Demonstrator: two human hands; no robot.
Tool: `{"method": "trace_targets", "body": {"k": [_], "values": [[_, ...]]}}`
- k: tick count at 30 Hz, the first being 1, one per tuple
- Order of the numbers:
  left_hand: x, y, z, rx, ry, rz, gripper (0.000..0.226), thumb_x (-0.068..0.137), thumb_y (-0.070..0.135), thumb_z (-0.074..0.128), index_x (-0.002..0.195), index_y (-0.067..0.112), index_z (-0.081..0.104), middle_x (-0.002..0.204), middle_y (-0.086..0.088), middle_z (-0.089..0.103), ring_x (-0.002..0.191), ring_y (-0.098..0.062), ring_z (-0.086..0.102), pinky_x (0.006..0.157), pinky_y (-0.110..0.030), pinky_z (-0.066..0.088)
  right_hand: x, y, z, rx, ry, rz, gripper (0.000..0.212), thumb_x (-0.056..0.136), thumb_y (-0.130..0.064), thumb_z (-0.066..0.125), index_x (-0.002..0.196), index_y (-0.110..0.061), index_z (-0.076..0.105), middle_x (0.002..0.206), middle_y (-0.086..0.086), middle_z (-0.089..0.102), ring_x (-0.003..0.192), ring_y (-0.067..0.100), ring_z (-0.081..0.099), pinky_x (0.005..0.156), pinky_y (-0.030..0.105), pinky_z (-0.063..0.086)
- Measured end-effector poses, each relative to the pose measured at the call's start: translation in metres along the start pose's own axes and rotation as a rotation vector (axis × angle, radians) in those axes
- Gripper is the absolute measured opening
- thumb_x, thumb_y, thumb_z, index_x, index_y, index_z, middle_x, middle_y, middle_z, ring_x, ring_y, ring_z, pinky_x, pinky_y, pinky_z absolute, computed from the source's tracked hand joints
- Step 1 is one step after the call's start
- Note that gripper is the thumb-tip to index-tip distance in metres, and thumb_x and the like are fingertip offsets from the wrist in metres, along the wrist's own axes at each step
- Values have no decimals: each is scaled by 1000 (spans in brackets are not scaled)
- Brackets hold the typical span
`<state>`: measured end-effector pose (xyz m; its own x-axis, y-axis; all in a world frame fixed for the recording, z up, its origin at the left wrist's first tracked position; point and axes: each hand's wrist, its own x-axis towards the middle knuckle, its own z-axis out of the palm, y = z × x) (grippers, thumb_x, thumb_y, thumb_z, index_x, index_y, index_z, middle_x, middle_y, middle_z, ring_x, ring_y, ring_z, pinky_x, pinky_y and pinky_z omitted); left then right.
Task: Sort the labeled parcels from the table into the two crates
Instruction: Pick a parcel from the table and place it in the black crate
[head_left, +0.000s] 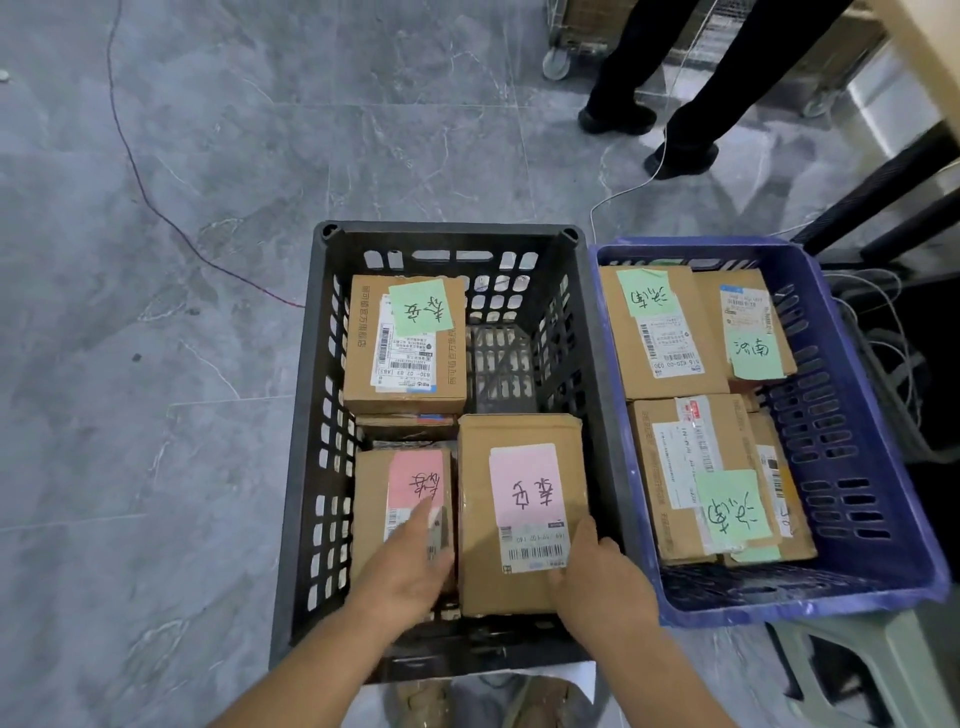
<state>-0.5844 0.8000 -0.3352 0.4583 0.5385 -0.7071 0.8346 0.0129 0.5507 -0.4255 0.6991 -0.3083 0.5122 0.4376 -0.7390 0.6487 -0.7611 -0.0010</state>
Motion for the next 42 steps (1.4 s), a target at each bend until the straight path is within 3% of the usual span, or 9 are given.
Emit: {"method": "trace_targets", "body": {"k": [7,10,14,18,22,28,34,38,42], "values": [[60,1,-74,79,475,107,53,94,25,53,143,19,34,144,-3,40,132,-20,36,108,-40,36,39,-53,-45,161,484,-345,54,95,-30,47,143,-6,39,132,13,47,120,27,47,92,34,49],[88,8,-95,26,522,81,48,91,26,52,138,19,40,131,-2,47,123,-22,42,101,-40,39,74,-82,-73,262,290,-363,50,99,-26,47,145,-11,33,140,7,40,130,24,39,101,35,38],[117,8,-98,-112,479,-25,46,88,23,52,133,15,42,125,-7,53,116,-26,51,98,-46,45,120,-115,-77,336,177,-337,23,96,-20,48,118,-13,49,121,7,56,109,28,56,90,39,49],[127,10,-92,-212,530,-124,39,90,15,55,127,11,42,123,-9,45,104,-24,50,92,-39,46,144,-124,-61,399,18,-321,30,94,-16,44,120,-17,57,120,4,65,101,26,61,90,41,53],[116,20,-87,-318,538,-115,44,92,15,53,134,17,41,130,-9,35,88,-14,45,94,-31,41,140,-120,-70,606,22,-318,25,95,-15,50,119,-15,58,116,3,65,101,23,62,86,37,53],[76,46,-88,-471,593,-58,41,90,19,59,129,20,48,129,-5,33,104,-17,50,100,-33,41,106,-99,-104,750,154,-384,14,98,-20,54,109,-22,47,116,-6,61,88,6,55,53,12,35],[15,54,-92,-396,651,-44,35,90,10,53,124,18,54,118,-4,34,97,-13,47,101,-30,41,38,-72,-104,766,162,-389,10,94,-31,56,96,-30,46,91,-15,60,89,11,60,77,30,49],[-34,45,-82,-363,661,-54,44,92,7,51,133,21,49,123,-3,33,86,-2,44,95,-25,38,-13,-60,-77,856,116,-400,7,99,-23,52,101,-21,46,97,-5,62,87,16,61,70,36,53],[-87,27,-67,-376,690,-89,51,91,4,52,137,23,43,116,1,30,99,-9,49,95,-28,38,-49,-57,-49,869,56,-428,10,100,-21,52,108,-23,46,103,-8,60,85,2,57,63,16,50]]}}
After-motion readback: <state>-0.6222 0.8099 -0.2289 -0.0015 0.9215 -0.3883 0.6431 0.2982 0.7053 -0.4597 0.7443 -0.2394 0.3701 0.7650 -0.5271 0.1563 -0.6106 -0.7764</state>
